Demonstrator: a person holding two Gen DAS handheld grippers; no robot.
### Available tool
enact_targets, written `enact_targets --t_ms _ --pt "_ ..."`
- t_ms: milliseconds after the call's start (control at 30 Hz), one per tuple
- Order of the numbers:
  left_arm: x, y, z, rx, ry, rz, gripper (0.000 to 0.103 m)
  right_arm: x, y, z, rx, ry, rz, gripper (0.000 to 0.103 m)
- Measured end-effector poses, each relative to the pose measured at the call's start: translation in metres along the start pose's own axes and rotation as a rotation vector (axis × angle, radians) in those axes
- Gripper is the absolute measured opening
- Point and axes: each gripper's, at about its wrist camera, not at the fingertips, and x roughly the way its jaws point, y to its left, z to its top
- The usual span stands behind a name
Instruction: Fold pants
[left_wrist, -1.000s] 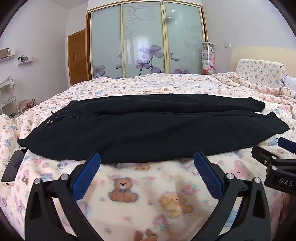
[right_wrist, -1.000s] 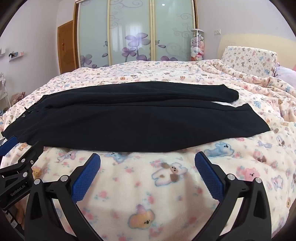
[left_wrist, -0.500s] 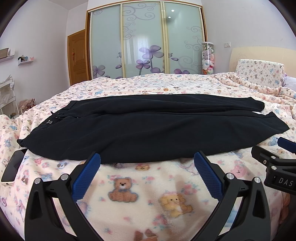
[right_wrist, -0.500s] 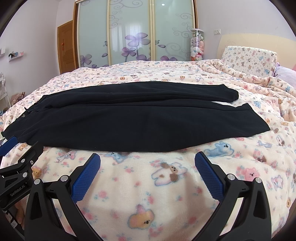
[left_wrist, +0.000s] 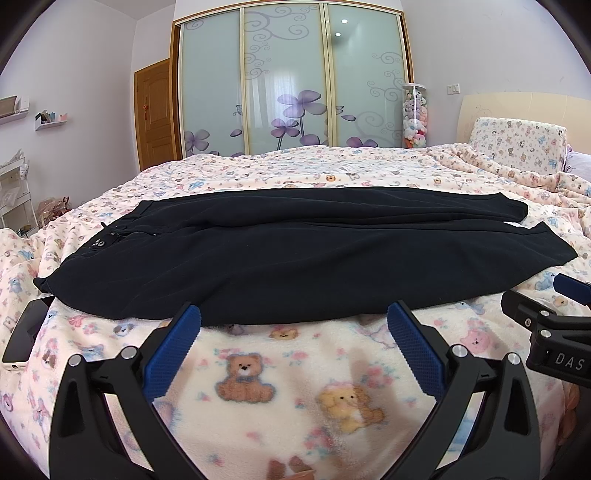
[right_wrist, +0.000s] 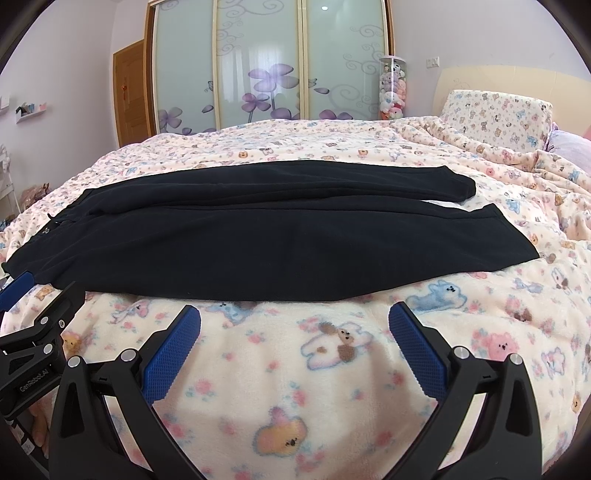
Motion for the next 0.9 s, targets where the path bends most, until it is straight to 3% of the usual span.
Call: enact_targets --t_ms 900 --pt "0.0000 0.0000 0.0000 0.000 0.000 0.000 0.101 0.0007 -0.0021 -0.0003 0.002 0.003 0.001 0.102"
